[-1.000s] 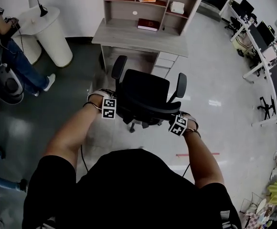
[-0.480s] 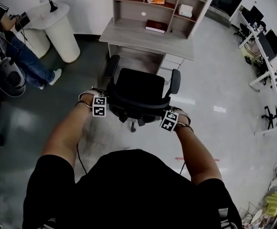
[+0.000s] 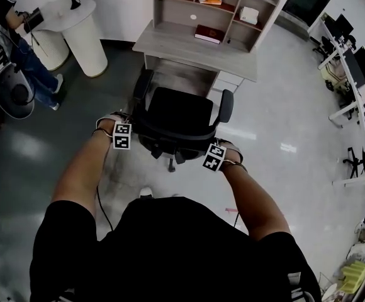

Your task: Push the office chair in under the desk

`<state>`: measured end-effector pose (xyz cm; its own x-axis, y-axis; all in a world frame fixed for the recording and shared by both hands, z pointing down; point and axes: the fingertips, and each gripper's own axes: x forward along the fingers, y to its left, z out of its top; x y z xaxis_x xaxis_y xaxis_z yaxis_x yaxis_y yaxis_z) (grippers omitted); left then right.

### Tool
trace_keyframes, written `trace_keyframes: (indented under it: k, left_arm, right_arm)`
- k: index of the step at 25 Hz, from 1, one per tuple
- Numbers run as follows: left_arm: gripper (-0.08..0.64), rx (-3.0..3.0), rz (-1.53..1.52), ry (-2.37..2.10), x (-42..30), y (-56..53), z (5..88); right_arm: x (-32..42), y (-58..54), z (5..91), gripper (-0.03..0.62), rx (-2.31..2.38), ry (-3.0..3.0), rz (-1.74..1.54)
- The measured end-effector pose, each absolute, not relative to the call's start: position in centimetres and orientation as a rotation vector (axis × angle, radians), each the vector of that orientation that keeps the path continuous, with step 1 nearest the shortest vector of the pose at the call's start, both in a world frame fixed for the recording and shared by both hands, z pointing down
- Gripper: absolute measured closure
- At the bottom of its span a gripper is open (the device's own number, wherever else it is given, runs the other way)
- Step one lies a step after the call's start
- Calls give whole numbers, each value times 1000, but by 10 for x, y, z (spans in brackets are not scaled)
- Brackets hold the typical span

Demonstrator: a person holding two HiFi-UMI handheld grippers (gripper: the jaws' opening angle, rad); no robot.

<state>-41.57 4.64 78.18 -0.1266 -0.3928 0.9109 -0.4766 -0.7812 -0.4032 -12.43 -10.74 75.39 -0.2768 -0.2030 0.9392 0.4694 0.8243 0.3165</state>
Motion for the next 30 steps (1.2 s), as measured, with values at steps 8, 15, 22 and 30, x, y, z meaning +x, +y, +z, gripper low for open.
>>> trace_keyframes:
  k: [8, 15, 22, 30]
  left_arm:
    - [436, 2068, 2083, -1015, -451, 34, 784]
    - [436, 2071, 2085, -1002, -463, 35, 787]
    - [434, 2070, 2080, -1025, -476, 32, 781]
    - [434, 2087, 2073, -1051, -510, 19, 781]
  right_arm:
    - [-157, -109, 754, 431, -191, -1746, -662]
    - [-168, -108, 759, 433, -195, -1731, -648]
    - [-182, -113, 754, 433, -189, -1724, -652]
    - [-217, -124, 756, 433, -183, -1730, -656]
